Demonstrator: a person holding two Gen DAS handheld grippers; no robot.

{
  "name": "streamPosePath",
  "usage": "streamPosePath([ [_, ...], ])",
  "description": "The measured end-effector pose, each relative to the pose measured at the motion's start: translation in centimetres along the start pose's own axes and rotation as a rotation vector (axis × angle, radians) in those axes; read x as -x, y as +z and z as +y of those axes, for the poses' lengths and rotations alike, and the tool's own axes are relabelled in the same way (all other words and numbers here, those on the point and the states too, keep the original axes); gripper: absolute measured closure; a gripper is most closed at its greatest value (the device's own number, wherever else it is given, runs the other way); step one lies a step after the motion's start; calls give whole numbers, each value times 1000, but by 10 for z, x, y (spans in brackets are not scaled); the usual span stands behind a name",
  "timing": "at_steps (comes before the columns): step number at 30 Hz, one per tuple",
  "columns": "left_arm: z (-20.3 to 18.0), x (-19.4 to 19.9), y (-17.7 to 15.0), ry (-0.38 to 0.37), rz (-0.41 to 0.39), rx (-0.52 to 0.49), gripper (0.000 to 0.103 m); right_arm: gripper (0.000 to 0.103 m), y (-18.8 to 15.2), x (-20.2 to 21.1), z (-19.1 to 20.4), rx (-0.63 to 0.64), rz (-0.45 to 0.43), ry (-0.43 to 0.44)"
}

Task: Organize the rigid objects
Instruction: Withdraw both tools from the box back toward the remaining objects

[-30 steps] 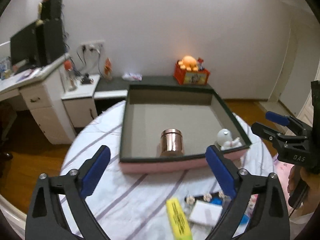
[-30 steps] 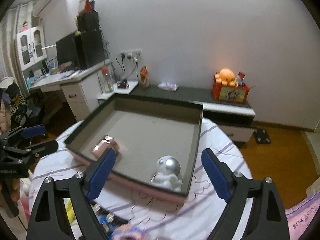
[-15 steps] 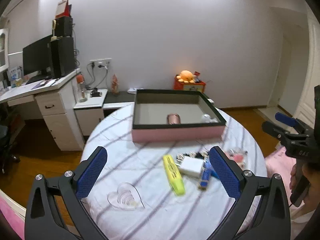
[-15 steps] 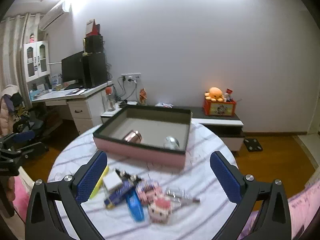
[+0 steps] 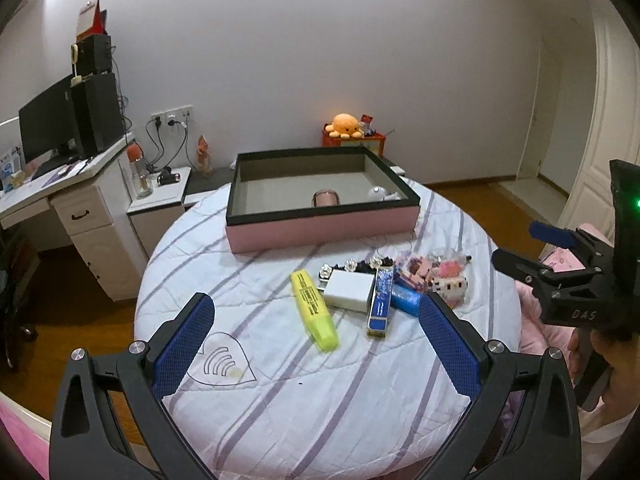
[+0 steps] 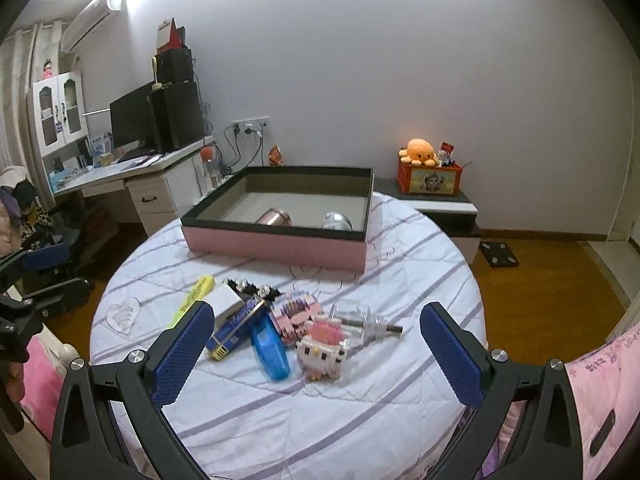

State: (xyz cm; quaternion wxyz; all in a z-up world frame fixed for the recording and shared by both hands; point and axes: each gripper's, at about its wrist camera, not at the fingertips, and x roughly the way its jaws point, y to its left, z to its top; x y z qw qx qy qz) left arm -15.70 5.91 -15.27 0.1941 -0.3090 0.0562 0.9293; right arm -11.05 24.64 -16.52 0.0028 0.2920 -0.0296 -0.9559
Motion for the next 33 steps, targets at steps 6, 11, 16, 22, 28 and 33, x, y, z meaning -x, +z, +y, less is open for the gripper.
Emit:
streamPosePath([
  [6, -6, -12, -9, -6, 51, -21, 0, 0, -23, -31, -9, -40, 96, -5],
  [11, -9, -22, -14, 8, 81, -45, 0, 5, -37, -53, -16, -101, 157, 37],
  [16, -7, -29, -16, 11, 103, -44, 0, 11, -38, -65, -16, -110, 178, 59],
  [22, -7, -40, -19, 22, 132, -44, 0, 17, -38, -73, -20, -117, 190, 72],
  [28, -15, -51, -15, -17, 134, -23, 0, 17, -32, -58, -40, -111, 157, 9],
  [33, -26, -69, -12, -19, 142, 18, 0, 16, -33, -50, -59, -128, 142, -17],
])
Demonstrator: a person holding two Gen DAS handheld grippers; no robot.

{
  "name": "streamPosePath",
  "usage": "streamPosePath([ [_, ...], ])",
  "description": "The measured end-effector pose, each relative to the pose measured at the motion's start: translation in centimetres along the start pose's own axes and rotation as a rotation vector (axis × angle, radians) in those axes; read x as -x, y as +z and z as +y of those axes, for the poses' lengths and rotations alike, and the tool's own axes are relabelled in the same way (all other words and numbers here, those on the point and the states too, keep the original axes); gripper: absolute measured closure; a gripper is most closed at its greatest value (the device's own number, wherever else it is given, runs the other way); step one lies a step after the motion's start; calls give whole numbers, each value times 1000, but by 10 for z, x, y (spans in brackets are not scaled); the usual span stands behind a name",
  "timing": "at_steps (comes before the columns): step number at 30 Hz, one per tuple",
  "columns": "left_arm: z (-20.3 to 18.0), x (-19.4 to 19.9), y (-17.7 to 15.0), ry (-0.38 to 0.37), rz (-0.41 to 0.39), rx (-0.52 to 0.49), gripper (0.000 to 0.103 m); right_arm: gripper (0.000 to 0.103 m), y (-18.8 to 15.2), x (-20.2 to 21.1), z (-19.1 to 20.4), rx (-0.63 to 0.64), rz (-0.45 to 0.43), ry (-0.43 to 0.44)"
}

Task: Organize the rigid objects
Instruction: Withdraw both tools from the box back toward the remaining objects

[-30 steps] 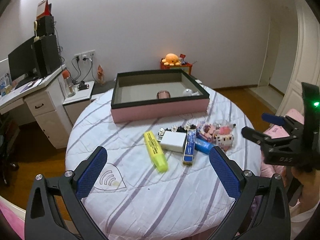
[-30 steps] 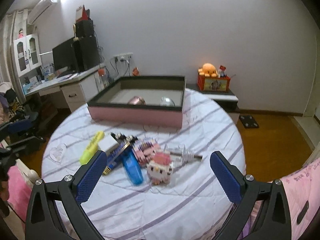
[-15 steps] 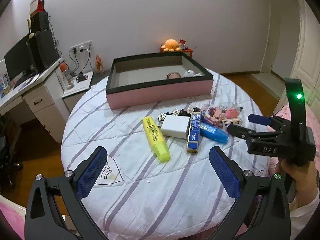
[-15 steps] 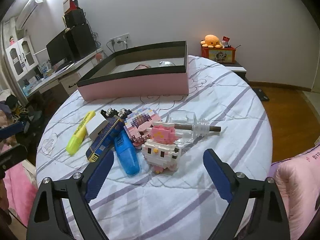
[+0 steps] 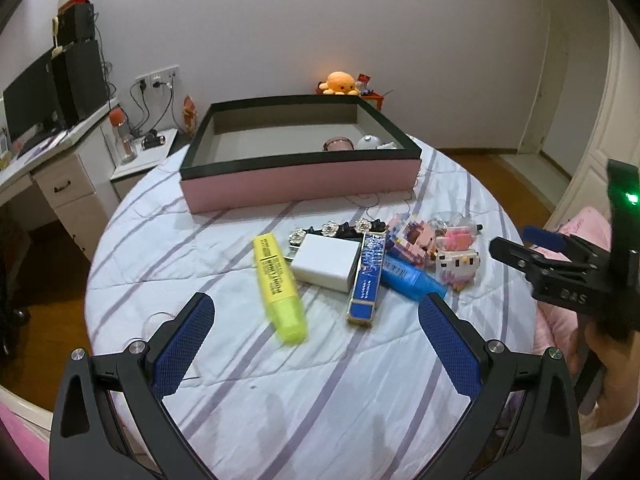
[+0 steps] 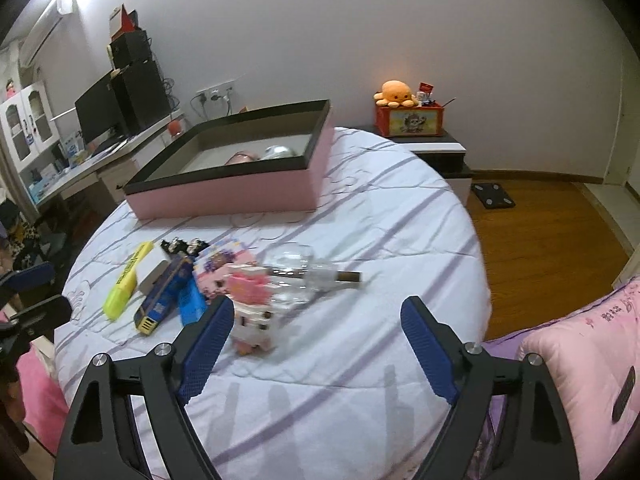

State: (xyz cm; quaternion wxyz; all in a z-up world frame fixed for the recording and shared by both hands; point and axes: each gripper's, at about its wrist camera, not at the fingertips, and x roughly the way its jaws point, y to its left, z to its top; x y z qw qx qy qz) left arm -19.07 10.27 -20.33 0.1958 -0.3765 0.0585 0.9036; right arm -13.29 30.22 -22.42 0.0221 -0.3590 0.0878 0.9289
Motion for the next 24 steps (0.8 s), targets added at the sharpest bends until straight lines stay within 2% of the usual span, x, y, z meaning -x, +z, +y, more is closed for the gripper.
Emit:
streamPosePath([
  [4, -12, -13, 2, -4, 23, 12, 0, 16, -1, -4, -12, -6, 9, -1],
  [9, -40, -26, 6, -49, 44, -9, 0, 16, -2, -13, -26, 2, 24, -36],
  [14, -75, -39, 12, -85, 57, -62, 0, 16, -2, -21, -41, -7, 47, -5],
  [17, -83, -46, 13, -39, 67, -92, 0, 16, -2, -20, -49, -16, 41, 20],
  [24, -47, -51, 11, 37, 101, -3, 0, 16, 2, -33, -39, 51, 64, 20],
])
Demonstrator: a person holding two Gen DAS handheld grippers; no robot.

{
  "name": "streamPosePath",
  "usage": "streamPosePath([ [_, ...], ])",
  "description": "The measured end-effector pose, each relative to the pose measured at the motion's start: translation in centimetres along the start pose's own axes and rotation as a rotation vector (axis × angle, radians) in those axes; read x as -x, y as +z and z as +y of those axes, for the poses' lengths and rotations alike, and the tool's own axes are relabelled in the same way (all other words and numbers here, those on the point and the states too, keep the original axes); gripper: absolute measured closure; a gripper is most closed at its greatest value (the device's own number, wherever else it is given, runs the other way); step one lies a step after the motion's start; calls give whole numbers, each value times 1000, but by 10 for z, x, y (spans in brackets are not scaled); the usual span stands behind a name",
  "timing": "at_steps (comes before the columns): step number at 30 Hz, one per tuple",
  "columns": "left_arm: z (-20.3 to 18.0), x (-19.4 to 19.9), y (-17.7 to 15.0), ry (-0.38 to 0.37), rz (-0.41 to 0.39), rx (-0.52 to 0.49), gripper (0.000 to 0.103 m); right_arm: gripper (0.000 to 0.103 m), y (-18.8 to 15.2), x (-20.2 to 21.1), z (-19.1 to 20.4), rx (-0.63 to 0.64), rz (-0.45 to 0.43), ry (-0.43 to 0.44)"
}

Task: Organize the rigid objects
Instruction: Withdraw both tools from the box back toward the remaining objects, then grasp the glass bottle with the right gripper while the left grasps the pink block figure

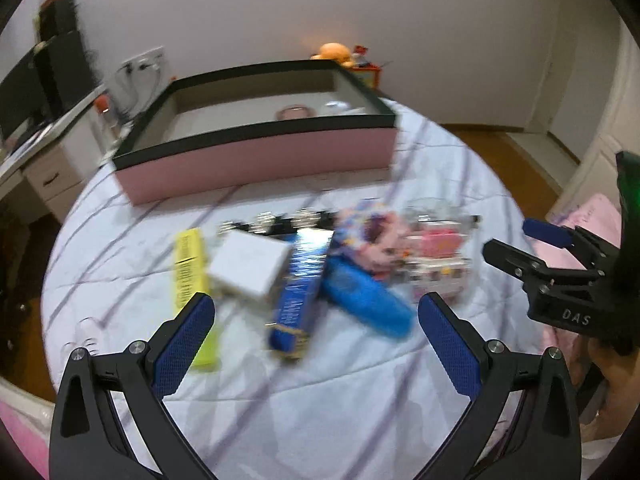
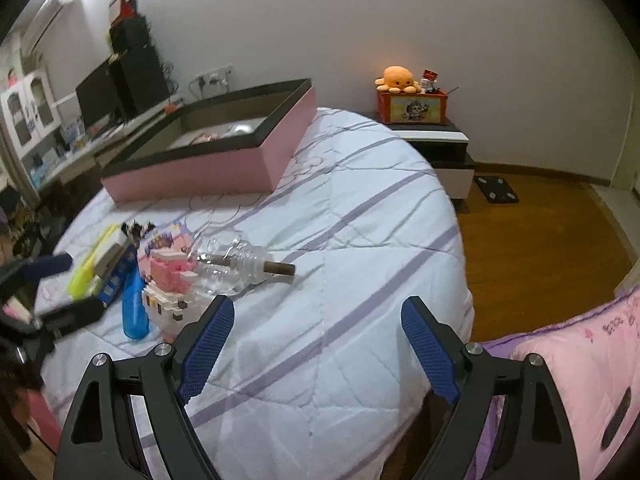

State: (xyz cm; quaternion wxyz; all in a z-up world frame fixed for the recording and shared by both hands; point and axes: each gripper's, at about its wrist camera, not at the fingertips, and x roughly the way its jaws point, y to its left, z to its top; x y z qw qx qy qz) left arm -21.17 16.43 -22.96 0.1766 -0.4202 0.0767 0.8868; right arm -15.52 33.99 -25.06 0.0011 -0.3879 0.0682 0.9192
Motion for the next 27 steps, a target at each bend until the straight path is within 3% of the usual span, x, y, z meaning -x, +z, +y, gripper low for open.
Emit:
streamPosePath([
  [11, 20, 1, -9, 4, 29, 12, 0, 15, 11, -27, 37, 48, 25, 52],
  [17, 22, 4, -12, -7, 31, -4, 0, 15, 18, -43, 53, 73, 42, 31],
  [19, 23, 4, -10, -12, 25, 5, 0, 16, 19, -47, 50, 78, 50, 45],
  [21, 21, 6, -7, -26, 11, 12, 0, 26, 19, -46, 45, 90, 51, 42],
  [27, -6, 4, 2, -41, -25, -14, 0, 26, 21, -43, 26, 115, 60, 40],
])
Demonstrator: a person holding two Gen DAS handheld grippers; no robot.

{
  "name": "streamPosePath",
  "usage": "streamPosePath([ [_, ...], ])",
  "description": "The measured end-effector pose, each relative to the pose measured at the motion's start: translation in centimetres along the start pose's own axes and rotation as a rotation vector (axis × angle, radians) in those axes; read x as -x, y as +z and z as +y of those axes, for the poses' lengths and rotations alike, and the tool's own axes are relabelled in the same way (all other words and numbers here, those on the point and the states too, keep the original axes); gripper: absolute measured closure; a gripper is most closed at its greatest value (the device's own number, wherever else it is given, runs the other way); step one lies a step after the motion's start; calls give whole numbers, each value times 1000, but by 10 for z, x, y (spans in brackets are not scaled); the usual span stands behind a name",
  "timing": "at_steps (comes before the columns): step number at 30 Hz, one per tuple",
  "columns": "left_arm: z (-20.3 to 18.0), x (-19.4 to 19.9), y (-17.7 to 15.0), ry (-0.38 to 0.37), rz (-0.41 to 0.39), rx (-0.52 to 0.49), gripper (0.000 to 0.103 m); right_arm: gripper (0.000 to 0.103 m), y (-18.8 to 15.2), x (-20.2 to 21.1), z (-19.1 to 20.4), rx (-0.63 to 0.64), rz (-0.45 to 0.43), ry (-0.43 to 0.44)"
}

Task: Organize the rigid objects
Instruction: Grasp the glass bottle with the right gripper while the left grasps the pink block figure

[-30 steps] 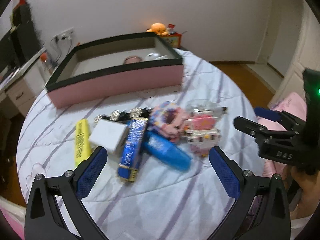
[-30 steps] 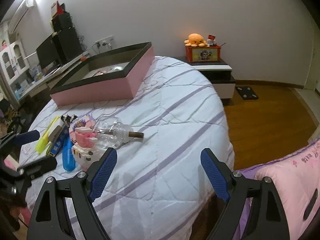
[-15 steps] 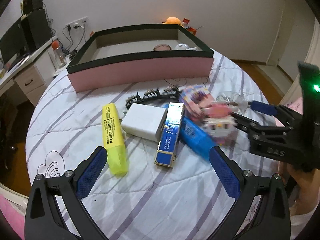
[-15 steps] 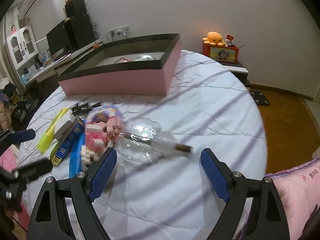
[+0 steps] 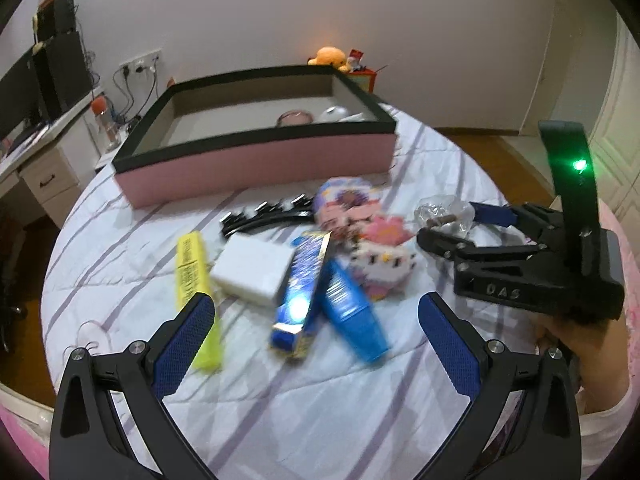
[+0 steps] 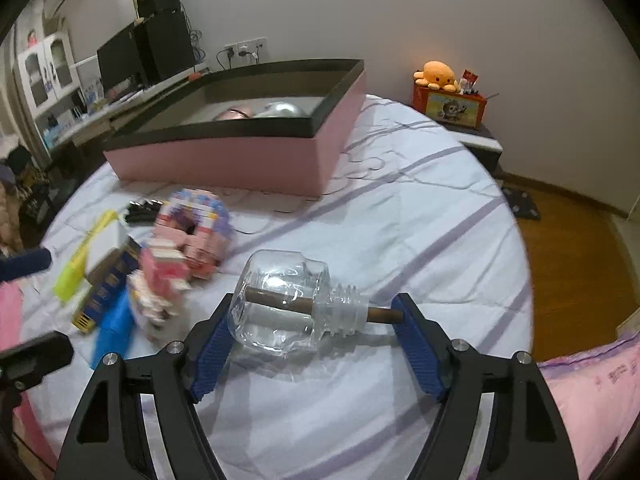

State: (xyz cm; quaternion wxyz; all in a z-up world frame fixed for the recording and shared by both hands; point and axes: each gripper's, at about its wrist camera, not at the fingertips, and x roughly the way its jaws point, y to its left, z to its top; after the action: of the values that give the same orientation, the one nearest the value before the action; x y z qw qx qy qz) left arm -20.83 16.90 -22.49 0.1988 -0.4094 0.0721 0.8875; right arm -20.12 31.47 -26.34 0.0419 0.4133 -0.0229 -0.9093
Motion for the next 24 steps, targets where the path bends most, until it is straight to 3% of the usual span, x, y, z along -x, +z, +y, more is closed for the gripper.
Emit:
streamPosePath([
  [3, -10, -6, 10, -20, -8, -9, 0, 26, -1, 1, -6, 4, -4, 34],
  [6, -13, -17, 25, 28, -5, -17, 0, 26, -2, 1, -5, 16, -7, 36],
  [10, -8, -31, 48, 35, 8, 37, 0, 25, -1, -1, -3, 22, -13, 33],
  [15, -17, -60, 66, 62, 69, 56, 2, 25, 0, -2, -5, 16, -19, 44],
  [17, -20, -71, 69, 64, 87, 45, 8, 25, 1, -2, -5, 17, -20, 42],
  [19, -21, -82, 70, 60, 124, 46, 29, 25, 1, -3, -4, 19, -20, 40],
  [21, -18, -91, 70, 44, 156, 53, 36, 25, 1, -3, -5, 17, -22, 42],
  [24, -16, -93, 72, 47, 149, 43, 39, 25, 1, -3, -4, 20, -24, 42],
])
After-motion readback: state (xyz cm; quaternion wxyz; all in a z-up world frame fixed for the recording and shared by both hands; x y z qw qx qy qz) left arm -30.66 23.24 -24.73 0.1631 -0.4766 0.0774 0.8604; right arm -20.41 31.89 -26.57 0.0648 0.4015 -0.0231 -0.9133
